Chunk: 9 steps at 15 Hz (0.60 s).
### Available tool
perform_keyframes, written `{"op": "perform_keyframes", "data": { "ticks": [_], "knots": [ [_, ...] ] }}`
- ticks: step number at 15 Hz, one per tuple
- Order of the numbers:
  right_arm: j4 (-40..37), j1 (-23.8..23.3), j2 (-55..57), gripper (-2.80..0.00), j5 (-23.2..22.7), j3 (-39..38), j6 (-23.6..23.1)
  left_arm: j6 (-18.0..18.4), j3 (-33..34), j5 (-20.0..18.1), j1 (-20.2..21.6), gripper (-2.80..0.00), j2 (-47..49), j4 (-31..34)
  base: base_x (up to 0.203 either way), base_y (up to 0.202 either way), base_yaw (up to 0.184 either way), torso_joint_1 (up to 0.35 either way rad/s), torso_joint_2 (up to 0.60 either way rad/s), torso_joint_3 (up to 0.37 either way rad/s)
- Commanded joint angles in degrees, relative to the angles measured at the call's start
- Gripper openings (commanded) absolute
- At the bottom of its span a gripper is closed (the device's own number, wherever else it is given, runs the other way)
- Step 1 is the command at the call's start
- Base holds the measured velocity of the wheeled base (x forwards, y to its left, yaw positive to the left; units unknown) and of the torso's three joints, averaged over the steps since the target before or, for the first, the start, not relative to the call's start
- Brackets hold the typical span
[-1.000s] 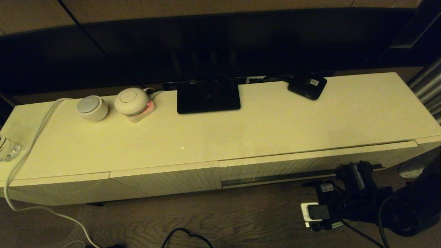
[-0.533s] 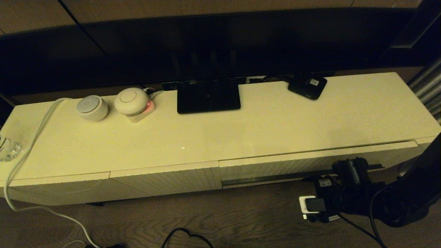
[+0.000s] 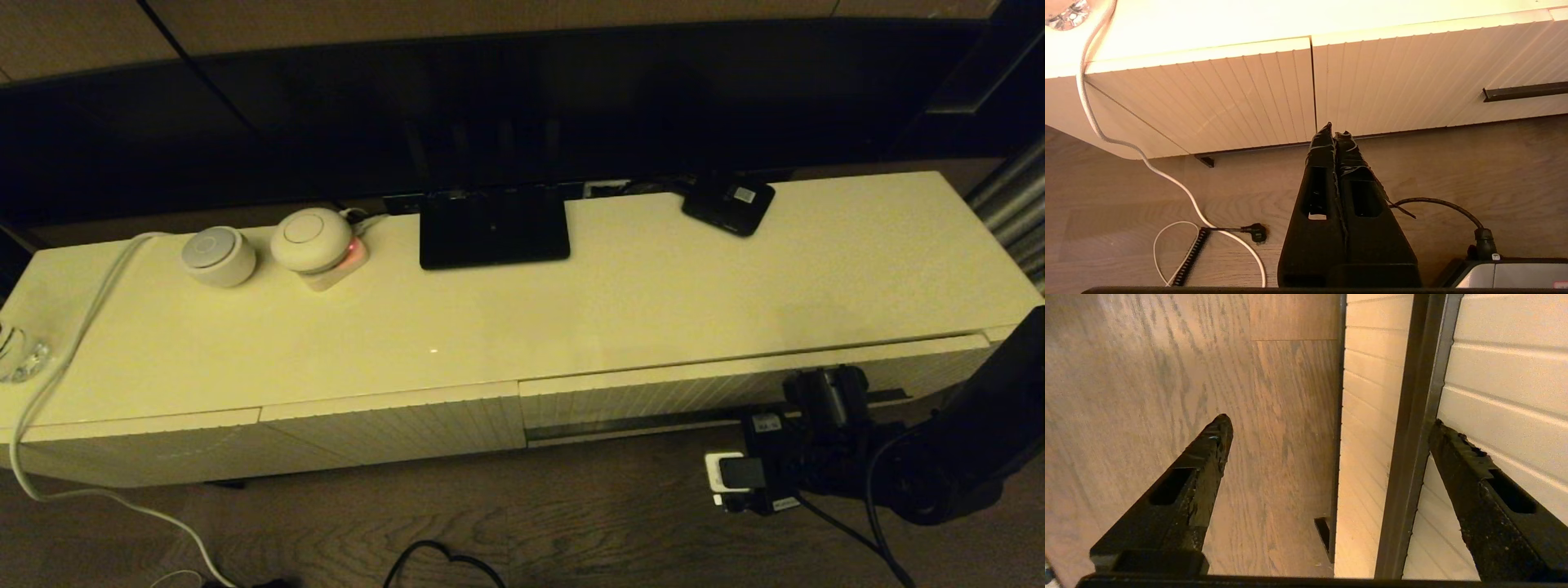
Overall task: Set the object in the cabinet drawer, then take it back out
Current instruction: Open the drawer
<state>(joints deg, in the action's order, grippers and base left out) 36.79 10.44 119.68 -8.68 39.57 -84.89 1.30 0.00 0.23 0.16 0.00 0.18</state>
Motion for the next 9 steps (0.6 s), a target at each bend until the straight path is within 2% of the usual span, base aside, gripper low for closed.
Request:
{"op": "perform_keyframes", "data": {
  "ticks": [1,9],
  "knots": [
    [0.2,-0.1,2.0,0.0,0.0,1.4,-0.4,0.0,0.2,0.0,0.0,-2.8,0.0,0.0,0.0,0.0,0.0,0.0,0.0,0.0],
    [0.3,-1.1,2.9,0.0,0.1,1.6,-0.3,0.0,0.2,0.0,0.0,-2.8,0.0,0.0,0.0,0.0,0.0,0.0,0.0,0.0]
  ]
}}
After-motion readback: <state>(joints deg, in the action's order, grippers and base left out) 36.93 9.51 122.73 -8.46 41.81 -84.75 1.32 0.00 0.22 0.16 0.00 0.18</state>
